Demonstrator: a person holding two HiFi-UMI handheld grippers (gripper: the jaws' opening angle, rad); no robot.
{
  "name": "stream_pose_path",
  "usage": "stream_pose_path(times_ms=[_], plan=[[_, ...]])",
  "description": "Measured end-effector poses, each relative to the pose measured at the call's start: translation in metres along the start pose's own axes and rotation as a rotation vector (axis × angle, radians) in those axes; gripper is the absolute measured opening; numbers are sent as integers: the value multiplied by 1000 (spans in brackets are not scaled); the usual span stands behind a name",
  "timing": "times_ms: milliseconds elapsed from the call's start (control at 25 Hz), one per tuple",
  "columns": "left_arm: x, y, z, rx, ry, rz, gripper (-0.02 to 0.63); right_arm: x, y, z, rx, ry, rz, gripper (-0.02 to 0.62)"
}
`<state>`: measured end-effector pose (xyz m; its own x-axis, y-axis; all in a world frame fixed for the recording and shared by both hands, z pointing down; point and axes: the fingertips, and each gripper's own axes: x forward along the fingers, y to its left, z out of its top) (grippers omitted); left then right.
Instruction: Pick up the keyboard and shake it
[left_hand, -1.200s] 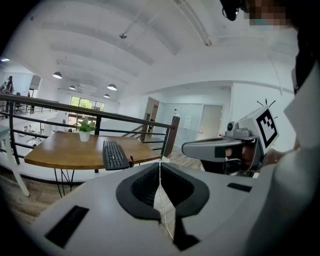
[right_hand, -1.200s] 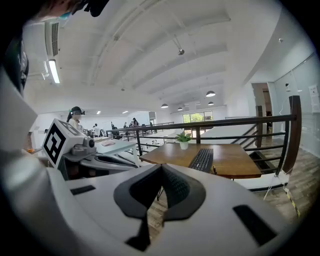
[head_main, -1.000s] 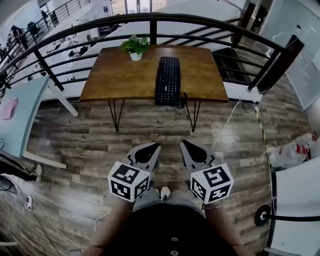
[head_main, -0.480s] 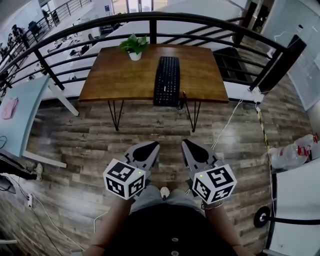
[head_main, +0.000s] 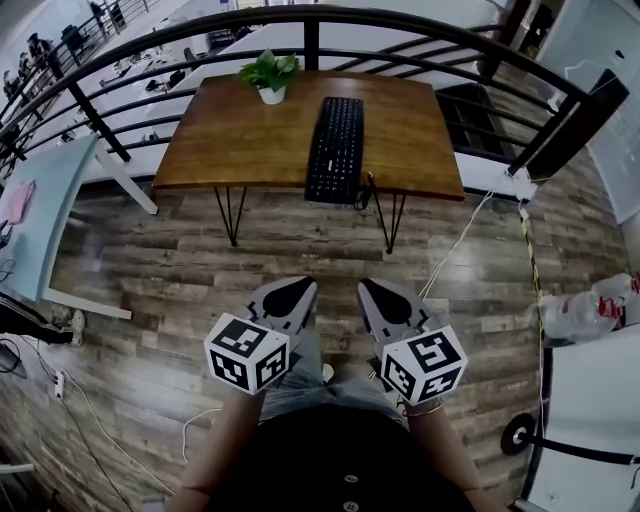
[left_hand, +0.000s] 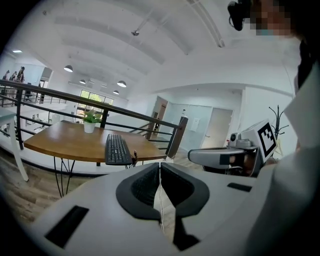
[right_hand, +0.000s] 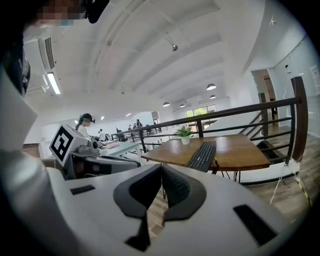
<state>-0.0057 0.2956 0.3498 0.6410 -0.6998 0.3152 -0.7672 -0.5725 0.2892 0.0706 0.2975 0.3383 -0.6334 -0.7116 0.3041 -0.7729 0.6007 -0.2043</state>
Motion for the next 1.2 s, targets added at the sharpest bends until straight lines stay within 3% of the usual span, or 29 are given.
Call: stream_pose_path(times_ms=[200,480,880,1200], plan=[[25,22,-1,-11,28,2,21,23,-24,-2,24,16,-20,28],[79,75,28,-2,53,-26,21,80,-66,25,53,0,-50,28],[150,157,84,15,80,-122,21,175,-129,71,79,-9,-110,28],[186,196,103,13,112,-174,21,221,-156,84,105,-5,-162,28]])
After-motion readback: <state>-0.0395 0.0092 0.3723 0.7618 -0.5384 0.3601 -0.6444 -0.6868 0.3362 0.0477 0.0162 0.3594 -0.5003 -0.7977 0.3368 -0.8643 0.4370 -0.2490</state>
